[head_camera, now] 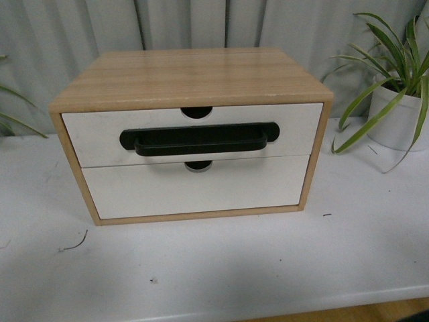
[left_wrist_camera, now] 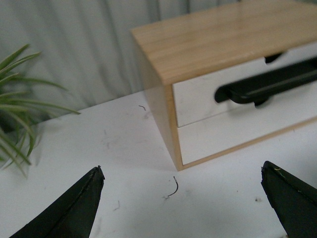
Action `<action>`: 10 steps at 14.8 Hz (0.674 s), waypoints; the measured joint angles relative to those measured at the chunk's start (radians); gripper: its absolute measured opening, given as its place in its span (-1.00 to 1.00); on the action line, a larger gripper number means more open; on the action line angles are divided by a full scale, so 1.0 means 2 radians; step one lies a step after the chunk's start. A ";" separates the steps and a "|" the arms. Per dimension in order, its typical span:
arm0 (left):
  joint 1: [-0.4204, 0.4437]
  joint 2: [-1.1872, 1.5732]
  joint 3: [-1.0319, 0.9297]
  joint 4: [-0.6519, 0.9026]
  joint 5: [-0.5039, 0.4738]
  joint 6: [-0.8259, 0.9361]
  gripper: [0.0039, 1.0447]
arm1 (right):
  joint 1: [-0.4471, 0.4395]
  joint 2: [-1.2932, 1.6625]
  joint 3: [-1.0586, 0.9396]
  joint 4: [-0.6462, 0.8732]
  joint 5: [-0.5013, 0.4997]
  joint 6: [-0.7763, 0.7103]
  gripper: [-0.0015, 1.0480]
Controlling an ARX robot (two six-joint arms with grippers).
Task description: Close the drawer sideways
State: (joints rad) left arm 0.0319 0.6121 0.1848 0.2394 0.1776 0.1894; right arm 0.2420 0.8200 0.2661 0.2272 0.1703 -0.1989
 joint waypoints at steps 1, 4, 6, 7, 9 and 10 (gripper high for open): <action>0.052 -0.053 -0.013 -0.028 0.026 -0.054 0.87 | 0.001 -0.053 -0.020 -0.008 0.022 0.031 0.87; 0.072 -0.064 -0.019 -0.030 0.035 -0.107 0.87 | 0.007 -0.073 -0.029 -0.009 0.051 0.069 0.87; 0.055 -0.076 -0.053 0.062 -0.015 -0.104 0.56 | -0.002 -0.069 -0.061 0.100 0.034 0.083 0.67; 0.044 -0.094 -0.062 0.060 -0.026 -0.104 0.32 | -0.016 -0.088 -0.090 0.147 0.019 0.087 0.42; -0.009 -0.120 -0.068 0.038 -0.082 -0.103 -0.13 | -0.041 -0.128 -0.099 0.134 -0.002 0.091 -0.03; -0.021 -0.135 -0.071 0.030 -0.080 -0.101 -0.37 | -0.051 -0.146 -0.104 0.120 -0.014 0.091 -0.28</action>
State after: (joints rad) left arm -0.0093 0.3420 0.0429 0.3000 0.0177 -0.0124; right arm 0.1398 0.5278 0.0582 0.4671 0.1417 -0.0174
